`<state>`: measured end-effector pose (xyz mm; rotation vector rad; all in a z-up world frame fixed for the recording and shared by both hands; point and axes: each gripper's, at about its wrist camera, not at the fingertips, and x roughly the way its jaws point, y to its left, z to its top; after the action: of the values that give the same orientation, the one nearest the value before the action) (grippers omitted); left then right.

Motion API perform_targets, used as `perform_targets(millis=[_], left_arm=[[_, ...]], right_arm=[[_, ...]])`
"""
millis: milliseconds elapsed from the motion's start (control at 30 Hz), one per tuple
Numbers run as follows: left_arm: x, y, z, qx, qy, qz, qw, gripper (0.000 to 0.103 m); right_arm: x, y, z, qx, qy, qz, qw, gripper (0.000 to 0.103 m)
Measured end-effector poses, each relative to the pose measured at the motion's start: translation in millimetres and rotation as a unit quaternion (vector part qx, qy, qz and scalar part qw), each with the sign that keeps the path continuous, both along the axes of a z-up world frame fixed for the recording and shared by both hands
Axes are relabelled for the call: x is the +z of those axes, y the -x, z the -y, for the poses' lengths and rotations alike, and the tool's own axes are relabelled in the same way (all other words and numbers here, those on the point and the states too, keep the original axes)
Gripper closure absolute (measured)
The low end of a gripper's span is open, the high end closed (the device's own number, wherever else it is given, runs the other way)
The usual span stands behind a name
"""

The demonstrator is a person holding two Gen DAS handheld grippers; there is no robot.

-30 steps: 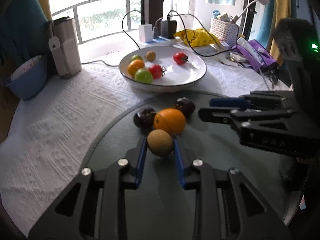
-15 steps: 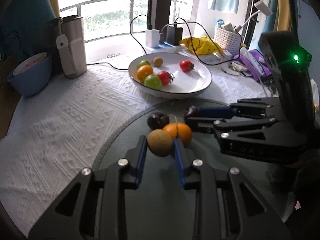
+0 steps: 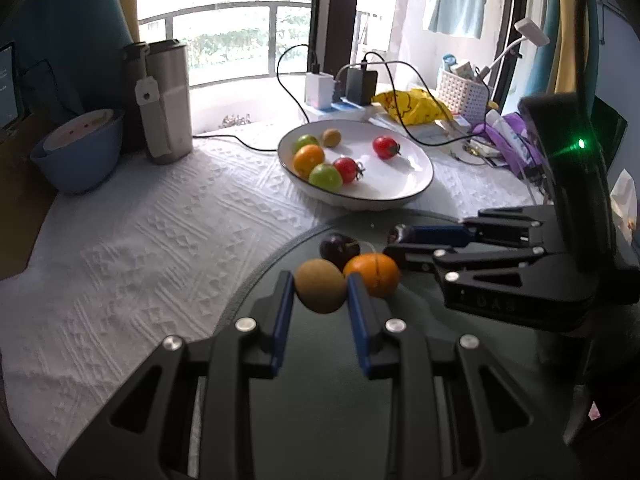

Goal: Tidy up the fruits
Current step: 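Grasp the dark plum with the right gripper while the left gripper grasps the brown kiwi, then carry the dark plum and brown kiwi over the white plate with both grippers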

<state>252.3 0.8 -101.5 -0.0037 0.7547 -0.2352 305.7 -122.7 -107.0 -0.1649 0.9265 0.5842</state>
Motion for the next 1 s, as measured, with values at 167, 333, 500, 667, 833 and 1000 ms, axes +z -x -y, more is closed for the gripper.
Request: perform_targets(millis=[167, 333, 500, 667, 833, 1000], left_arm=[[6, 6, 2, 0.005, -0.003, 0.008, 1.0000, 0.075], [14, 14, 7, 0.003, -0.005, 0.018, 0.9998, 0.075], [22, 23, 13, 0.002, -0.009, 0.028, 0.9996, 0.075], [31, 30, 19, -0.003, -0.013, 0.039, 0.9991, 0.075], [39, 37, 26, -0.008, -0.017, 0.049, 0.9986, 0.075], [47, 44, 33, -0.011, -0.023, 0.059, 0.9979, 0.075]], right_arm=[[7, 7, 6, -0.004, -0.006, 0.009, 1.000, 0.072], [14, 15, 13, -0.007, -0.011, 0.018, 1.000, 0.072], [23, 23, 19, -0.010, -0.018, 0.028, 0.999, 0.072], [35, 32, 26, -0.014, -0.024, 0.040, 0.999, 0.072], [46, 41, 32, -0.017, -0.030, 0.052, 0.998, 0.072], [56, 48, 40, -0.020, -0.038, 0.063, 0.997, 0.072]])
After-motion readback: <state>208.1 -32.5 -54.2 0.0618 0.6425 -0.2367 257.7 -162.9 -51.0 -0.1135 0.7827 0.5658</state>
